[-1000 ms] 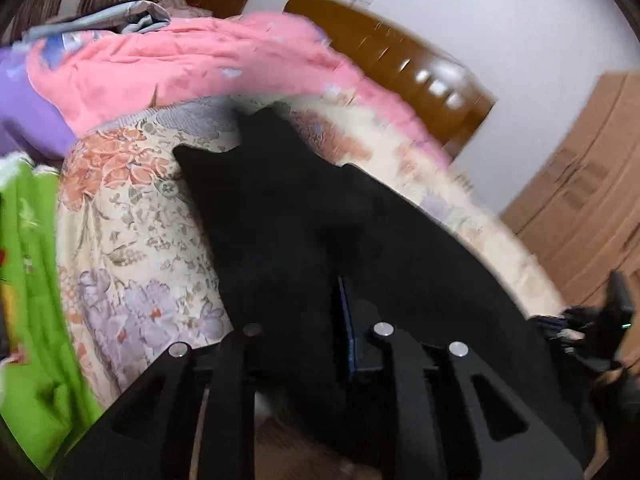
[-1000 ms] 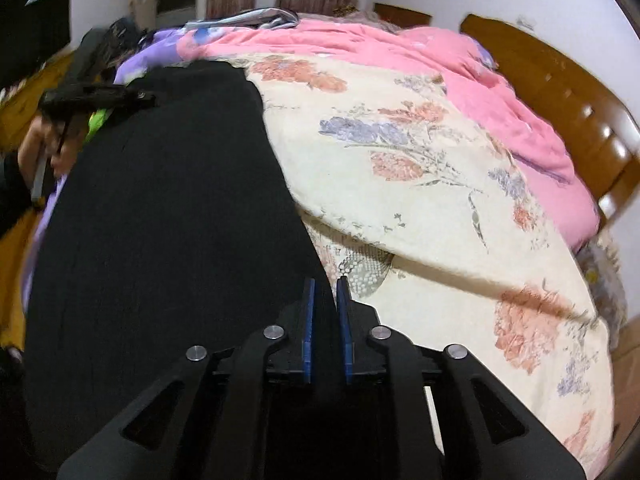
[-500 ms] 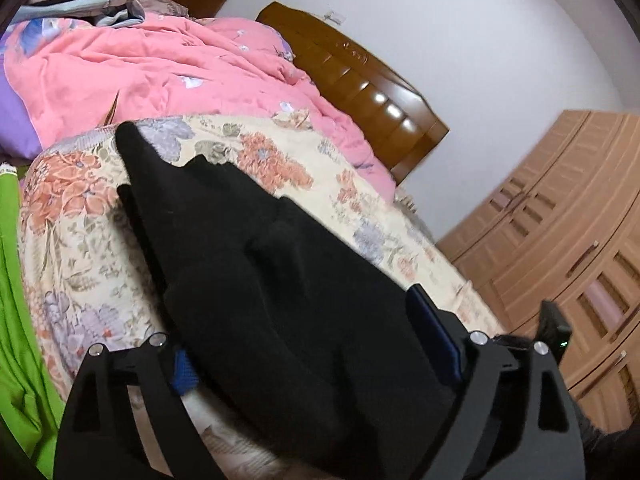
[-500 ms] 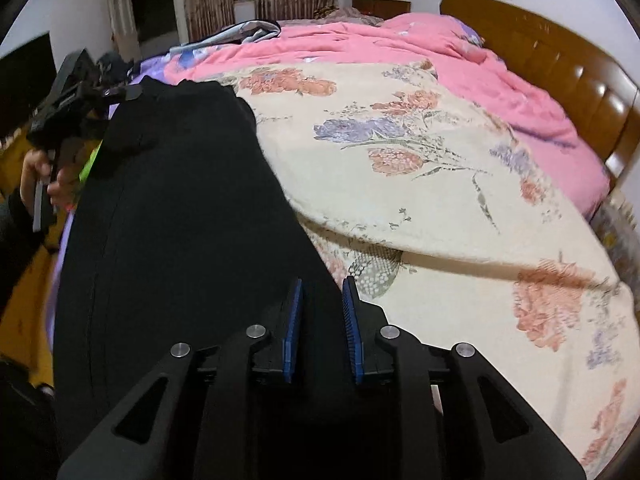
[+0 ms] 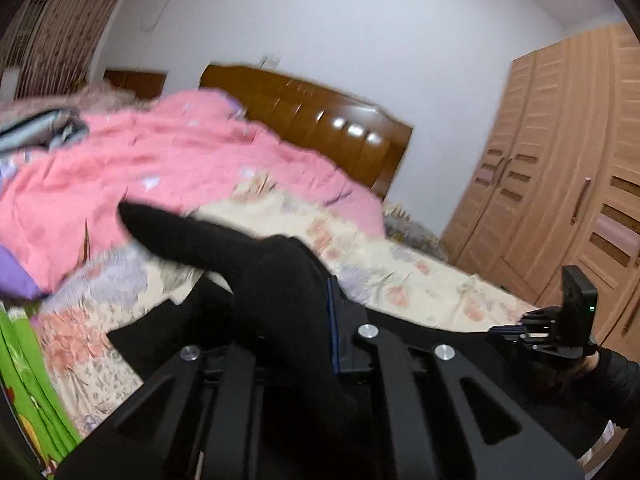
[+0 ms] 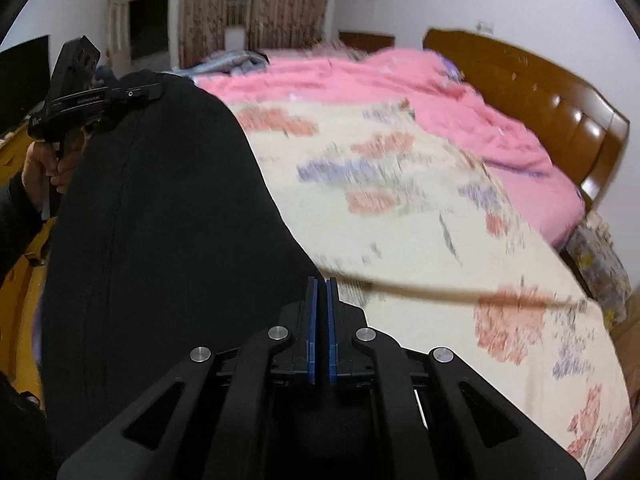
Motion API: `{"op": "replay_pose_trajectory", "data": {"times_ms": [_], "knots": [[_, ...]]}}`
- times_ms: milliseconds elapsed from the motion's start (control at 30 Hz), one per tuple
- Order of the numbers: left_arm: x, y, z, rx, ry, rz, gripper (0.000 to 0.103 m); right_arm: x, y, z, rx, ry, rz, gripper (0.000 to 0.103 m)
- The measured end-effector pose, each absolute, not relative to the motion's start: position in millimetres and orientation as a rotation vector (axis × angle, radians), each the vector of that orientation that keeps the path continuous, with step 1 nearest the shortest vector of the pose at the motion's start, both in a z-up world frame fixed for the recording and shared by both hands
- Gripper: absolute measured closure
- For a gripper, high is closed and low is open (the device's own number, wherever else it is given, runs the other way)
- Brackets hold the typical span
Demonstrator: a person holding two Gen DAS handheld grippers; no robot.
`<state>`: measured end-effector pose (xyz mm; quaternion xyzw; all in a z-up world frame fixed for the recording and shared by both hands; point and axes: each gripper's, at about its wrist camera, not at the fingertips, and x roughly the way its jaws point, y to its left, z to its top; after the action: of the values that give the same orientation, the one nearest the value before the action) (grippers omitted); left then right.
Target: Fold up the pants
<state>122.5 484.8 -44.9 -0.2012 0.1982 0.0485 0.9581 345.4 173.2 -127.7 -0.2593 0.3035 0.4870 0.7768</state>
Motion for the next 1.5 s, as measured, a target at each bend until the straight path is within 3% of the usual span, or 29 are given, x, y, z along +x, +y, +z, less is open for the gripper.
{"op": "replay_pose_trajectory", "data": {"times_ms": [133,167,267,300,333,367,433,500,633,833,967,1133,1267,1333,1433,1500], "knots": [[128,505,-105,-0.553,0.570,0.174,0.090,352,182,-145,-0.582,0.734,1.052,0.096],[119,509,-115,-0.608,0.548,0.157,0.090,354,181,-143,-0.565,0.742,1.055,0.090],[108,520,-117,-0.706,0.513,0.112,0.087,357,180,-144,-0.566,0.751,1.017,0.061],[107,522,-111,-0.718,0.517,0.109,0.079,357,178,-141,-0.556,0.755,1.017,0.052],[105,521,-105,-0.719,0.520,0.116,0.059,357,175,-138,-0.541,0.759,1.017,0.049],[102,521,-101,-0.716,0.514,0.121,0.050,355,173,-133,-0.526,0.755,1.014,0.046],[86,517,-81,-0.694,0.456,0.168,0.011,344,166,-119,-0.495,0.746,1.032,0.046],[72,514,-65,-0.646,0.403,0.280,0.002,324,164,-108,-0.504,0.736,1.073,0.045],[61,503,-38,-0.577,0.347,0.313,0.002,270,168,-104,-0.590,0.742,1.167,0.031],[110,472,-63,-0.459,0.551,0.225,0.002,218,179,-146,-0.705,0.840,1.159,0.031],[126,451,-80,-0.254,0.658,0.351,0.002,197,169,-150,-0.708,0.787,1.079,0.032],[92,429,-45,-0.302,0.539,0.327,0.002,188,159,-120,-0.557,0.735,1.168,0.033],[50,428,-55,-0.529,0.473,0.287,0.004,169,190,-130,-0.637,0.698,1.257,0.053],[35,424,-67,-0.613,0.486,0.243,0.018,161,208,-141,-0.689,0.710,1.290,0.062],[16,417,-80,-0.650,0.510,0.231,0.019,157,223,-154,-0.747,0.705,1.281,0.067],[5,412,-85,-0.673,0.508,0.195,0.019,159,225,-154,-0.753,0.695,1.252,0.079]]}}
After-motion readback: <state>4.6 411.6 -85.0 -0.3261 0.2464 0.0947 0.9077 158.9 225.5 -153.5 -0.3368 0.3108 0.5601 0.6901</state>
